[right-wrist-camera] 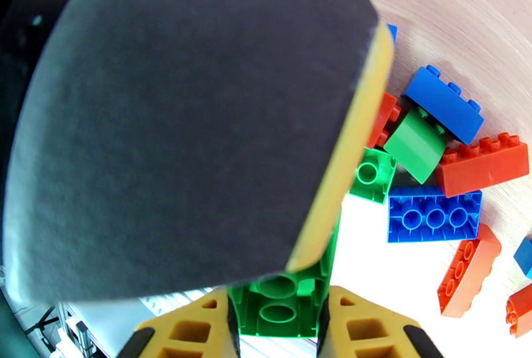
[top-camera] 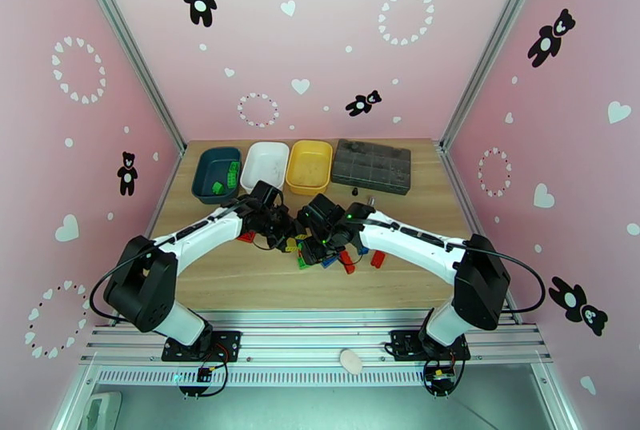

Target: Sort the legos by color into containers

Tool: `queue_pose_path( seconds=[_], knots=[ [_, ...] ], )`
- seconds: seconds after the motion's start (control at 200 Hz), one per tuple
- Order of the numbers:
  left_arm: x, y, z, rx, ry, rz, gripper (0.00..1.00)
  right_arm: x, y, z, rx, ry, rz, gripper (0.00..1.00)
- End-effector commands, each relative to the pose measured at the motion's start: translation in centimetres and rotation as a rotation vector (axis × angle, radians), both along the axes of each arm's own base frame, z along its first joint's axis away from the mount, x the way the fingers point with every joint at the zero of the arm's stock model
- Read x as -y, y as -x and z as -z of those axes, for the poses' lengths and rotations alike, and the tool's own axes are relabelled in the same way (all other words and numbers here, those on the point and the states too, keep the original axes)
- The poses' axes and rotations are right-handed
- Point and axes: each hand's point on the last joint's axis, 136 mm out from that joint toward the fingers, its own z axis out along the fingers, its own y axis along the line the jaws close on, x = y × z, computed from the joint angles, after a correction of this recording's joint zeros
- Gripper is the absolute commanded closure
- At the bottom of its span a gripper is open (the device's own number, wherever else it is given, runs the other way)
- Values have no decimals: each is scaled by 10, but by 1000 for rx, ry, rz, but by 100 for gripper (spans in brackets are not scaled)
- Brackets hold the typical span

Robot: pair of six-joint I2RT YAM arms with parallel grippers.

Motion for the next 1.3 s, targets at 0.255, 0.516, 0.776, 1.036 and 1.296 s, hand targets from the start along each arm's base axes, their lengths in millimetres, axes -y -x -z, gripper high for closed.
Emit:
queue_pose_path(
  seconds=[0.255,0.516,0.776,1.036,1.296],
  knots=[
    [1,21,0,-60,15,65,65,-1,-20,7,-6,-4,85,76],
    [-1,19,12,-67,-5,53,59,-2,-15,22,-76,3,98,76],
    [-16,14,31,-90,-49,-10,27,1,-19,35,-122,18,148,76],
    [-61,4,29,-29,-92,-152,25,5,-30,37,-191,-5,219,76],
    [-91,2,11,99,-141,-218,41,-33,-54,21,-230,-95,225,76]
  ],
)
